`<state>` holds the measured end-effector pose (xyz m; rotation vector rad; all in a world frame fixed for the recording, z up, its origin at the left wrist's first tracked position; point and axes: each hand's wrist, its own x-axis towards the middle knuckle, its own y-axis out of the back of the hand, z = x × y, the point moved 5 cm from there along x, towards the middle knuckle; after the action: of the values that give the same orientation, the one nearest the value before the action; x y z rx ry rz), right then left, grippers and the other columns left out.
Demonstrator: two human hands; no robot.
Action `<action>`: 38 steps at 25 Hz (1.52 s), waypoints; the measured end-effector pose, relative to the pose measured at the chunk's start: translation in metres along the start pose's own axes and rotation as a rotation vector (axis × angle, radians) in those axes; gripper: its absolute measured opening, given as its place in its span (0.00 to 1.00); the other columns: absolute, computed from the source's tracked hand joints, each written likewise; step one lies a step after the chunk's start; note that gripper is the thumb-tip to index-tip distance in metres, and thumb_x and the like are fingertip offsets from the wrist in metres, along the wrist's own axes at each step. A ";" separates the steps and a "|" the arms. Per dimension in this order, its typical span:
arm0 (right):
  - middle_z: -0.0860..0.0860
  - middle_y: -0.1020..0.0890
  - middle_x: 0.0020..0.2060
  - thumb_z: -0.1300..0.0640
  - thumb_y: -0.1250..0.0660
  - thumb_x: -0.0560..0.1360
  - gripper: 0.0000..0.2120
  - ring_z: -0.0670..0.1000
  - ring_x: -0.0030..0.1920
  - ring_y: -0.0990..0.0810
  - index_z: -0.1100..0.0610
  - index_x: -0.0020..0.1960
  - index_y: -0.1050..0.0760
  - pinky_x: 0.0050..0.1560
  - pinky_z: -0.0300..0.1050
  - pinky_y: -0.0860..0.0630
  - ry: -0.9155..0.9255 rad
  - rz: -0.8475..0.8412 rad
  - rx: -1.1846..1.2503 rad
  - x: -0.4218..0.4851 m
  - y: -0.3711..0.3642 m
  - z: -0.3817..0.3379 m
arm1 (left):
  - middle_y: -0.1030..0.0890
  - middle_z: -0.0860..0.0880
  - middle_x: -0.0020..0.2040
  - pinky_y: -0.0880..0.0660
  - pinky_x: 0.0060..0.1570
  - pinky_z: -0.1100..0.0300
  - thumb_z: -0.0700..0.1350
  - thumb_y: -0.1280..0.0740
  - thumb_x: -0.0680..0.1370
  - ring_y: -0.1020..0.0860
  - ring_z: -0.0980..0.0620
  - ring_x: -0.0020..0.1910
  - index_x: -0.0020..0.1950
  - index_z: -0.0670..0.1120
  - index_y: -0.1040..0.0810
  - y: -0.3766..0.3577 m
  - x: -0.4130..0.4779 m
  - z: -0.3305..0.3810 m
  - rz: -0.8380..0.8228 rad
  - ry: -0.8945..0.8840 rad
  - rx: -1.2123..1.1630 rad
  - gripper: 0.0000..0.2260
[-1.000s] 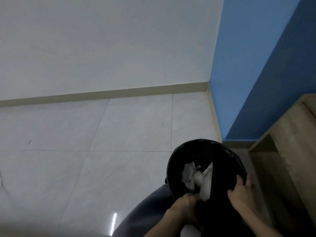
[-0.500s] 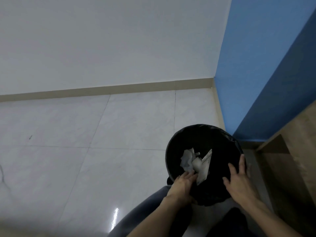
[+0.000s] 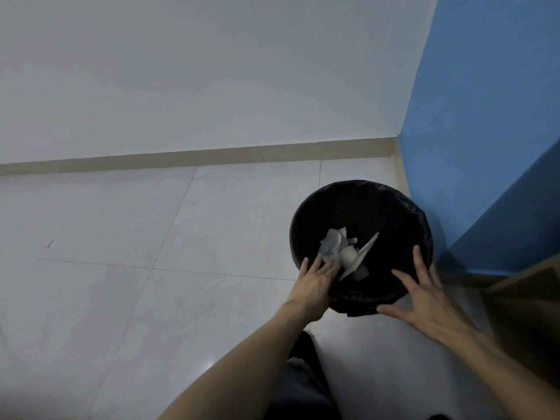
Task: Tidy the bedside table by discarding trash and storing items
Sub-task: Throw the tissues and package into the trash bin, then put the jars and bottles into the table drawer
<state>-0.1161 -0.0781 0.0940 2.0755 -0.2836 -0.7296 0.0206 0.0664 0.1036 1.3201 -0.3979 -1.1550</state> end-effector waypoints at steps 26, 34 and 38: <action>0.53 0.39 0.72 0.56 0.36 0.75 0.20 0.53 0.71 0.39 0.56 0.66 0.32 0.63 0.43 0.33 -0.268 0.430 0.324 -0.064 0.129 0.028 | 0.29 0.49 0.68 0.37 0.67 0.60 0.42 0.41 0.79 0.32 0.50 0.68 0.67 0.47 0.31 0.035 0.018 0.143 0.239 0.116 -0.690 0.16; 0.64 0.23 0.60 0.61 0.37 0.65 0.22 0.64 0.62 0.26 0.65 0.58 0.25 0.60 0.62 0.29 -0.372 0.829 0.082 -0.281 0.196 0.092 | 0.25 0.41 0.60 0.32 0.51 0.61 0.47 0.43 0.80 0.24 0.42 0.58 0.57 0.45 0.32 0.008 -0.052 0.380 -0.201 -0.076 -0.859 0.09; 0.60 0.26 0.64 0.54 0.45 0.68 0.26 0.60 0.67 0.30 0.62 0.63 0.27 0.65 0.56 0.34 -0.438 0.800 0.017 -0.335 0.187 0.126 | 0.23 0.42 0.58 0.25 0.56 0.48 0.49 0.39 0.73 0.22 0.40 0.54 0.55 0.50 0.37 -0.016 -0.061 0.402 -0.127 0.011 -0.944 0.13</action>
<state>-0.4463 -0.1193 0.3233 1.5819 -1.2741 -0.6547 -0.3314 -0.0980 0.2243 0.5203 0.2435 -1.2093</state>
